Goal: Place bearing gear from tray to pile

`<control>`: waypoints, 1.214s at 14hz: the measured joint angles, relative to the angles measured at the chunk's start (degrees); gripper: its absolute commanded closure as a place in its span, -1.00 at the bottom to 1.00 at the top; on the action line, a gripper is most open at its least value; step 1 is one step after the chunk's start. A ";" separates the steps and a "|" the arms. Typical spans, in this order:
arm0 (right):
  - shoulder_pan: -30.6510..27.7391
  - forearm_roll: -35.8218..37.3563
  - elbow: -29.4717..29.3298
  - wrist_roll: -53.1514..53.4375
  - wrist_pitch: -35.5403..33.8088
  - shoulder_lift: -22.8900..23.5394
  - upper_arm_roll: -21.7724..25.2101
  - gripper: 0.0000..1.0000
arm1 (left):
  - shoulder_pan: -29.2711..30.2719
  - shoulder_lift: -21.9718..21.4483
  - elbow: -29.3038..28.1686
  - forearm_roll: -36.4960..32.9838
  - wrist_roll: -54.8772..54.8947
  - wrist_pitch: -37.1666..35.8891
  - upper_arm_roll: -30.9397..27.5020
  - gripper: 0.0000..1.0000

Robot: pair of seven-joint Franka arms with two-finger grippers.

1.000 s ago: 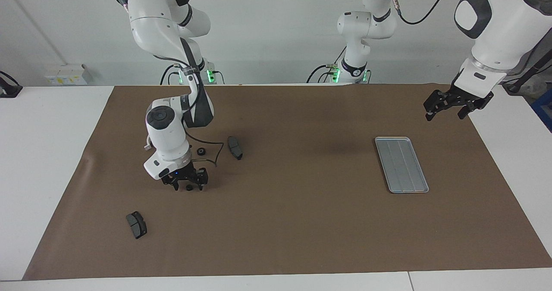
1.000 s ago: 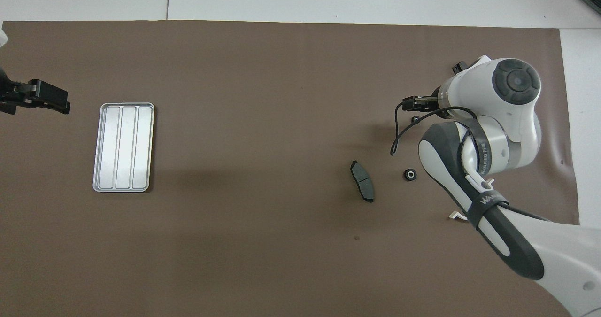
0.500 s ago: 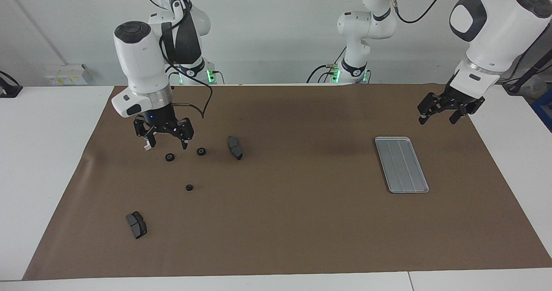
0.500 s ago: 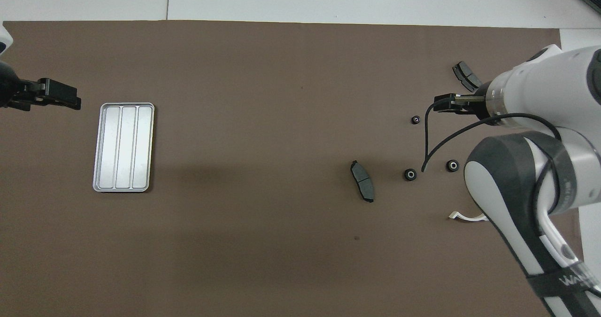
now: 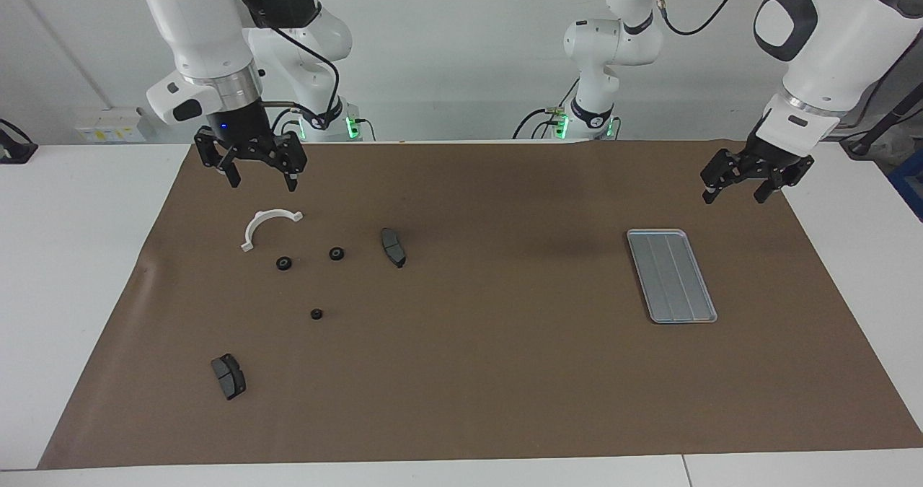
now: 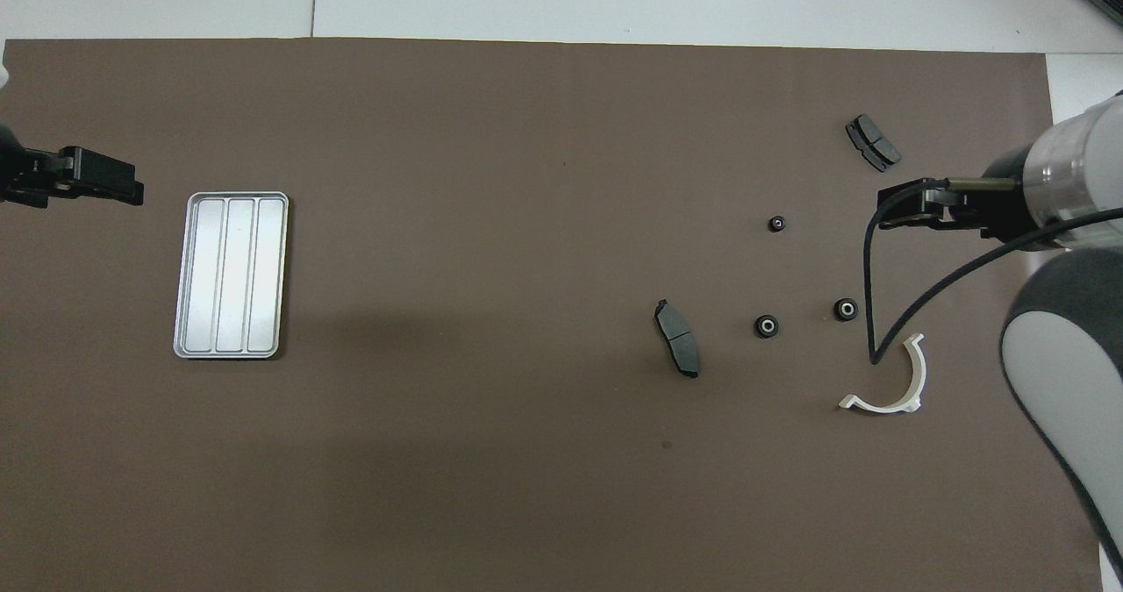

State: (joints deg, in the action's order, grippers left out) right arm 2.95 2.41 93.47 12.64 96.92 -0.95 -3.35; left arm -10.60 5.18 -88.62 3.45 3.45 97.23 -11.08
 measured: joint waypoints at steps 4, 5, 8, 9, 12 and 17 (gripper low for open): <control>-1.01 -0.10 -0.75 -1.24 -6.08 -0.80 0.05 -1.00 | 0.01 -0.26 -0.03 0.00 -0.02 0.00 -0.02 -1.00; -1.03 -0.11 -0.72 -1.24 -6.52 -0.92 0.05 -1.00 | 0.01 -0.31 -0.03 0.00 -0.03 0.00 -0.02 -1.00; -1.14 -1.17 -0.18 -1.24 -6.80 -0.94 0.06 -1.00 | 0.03 -0.56 -0.03 0.00 -0.04 0.05 -0.04 -1.00; -1.14 -1.45 -0.05 -1.24 -6.94 -0.94 0.06 -1.00 | 0.04 -0.65 -0.03 0.00 -0.04 0.08 -0.04 -1.00; -1.18 -1.59 0.04 -1.24 -6.99 -0.95 0.09 -1.00 | 0.04 -0.74 -0.03 0.00 -0.04 0.11 -0.04 -1.00; -1.34 -1.58 0.04 -1.99 -6.93 -0.98 0.11 -1.00 | 0.05 -0.74 -0.07 0.00 -0.04 0.11 -0.04 -1.00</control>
State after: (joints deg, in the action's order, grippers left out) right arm 1.62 0.83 93.51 10.65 89.99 -1.93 -3.24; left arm -10.55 4.44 -88.69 3.45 3.41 97.35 -11.13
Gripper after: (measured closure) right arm 0.000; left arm 0.000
